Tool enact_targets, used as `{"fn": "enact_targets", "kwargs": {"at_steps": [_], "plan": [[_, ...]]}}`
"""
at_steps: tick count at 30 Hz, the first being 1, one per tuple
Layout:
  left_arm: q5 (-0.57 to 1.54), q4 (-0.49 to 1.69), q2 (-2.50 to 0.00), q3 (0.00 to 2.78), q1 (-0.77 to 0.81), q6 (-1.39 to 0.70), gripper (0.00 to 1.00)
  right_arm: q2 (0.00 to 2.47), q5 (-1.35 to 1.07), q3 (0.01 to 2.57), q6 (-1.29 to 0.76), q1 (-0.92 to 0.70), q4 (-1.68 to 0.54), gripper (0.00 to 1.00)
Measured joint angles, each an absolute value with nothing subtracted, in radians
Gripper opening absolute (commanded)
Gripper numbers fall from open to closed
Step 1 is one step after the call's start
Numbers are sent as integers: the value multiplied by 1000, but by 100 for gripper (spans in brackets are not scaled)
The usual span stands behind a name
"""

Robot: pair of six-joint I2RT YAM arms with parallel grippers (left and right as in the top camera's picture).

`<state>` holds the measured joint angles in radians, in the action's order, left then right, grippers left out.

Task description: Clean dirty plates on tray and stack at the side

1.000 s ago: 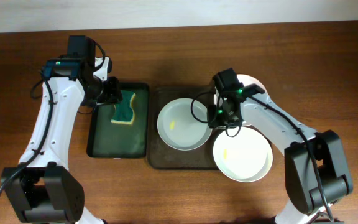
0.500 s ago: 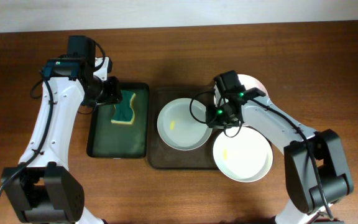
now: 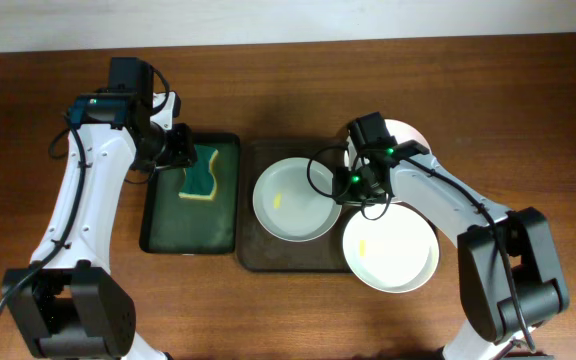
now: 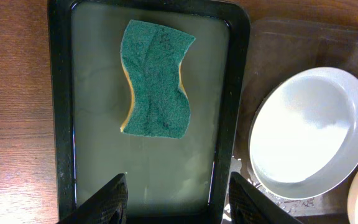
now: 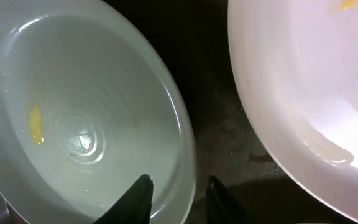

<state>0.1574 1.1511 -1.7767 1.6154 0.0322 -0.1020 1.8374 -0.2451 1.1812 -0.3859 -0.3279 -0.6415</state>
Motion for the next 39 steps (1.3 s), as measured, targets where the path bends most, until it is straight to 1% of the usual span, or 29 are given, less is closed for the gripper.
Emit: {"fn": "enact_targets", "kwargs": {"at_steps": [6, 9, 11, 39], "plan": [[157, 1151, -1777, 1615, 32, -102, 50, 1886, -245, 1180, -389, -328, -630, 24], [157, 1151, -1777, 1615, 32, -102, 50, 1887, -245, 1180, -389, -328, -620, 18], [157, 1151, -1777, 1615, 32, -102, 50, 1887, -245, 1180, -390, -328, -619, 17], [157, 1161, -1777, 1615, 32, -102, 49, 1887, -245, 1180, -393, -327, -604, 16]]}}
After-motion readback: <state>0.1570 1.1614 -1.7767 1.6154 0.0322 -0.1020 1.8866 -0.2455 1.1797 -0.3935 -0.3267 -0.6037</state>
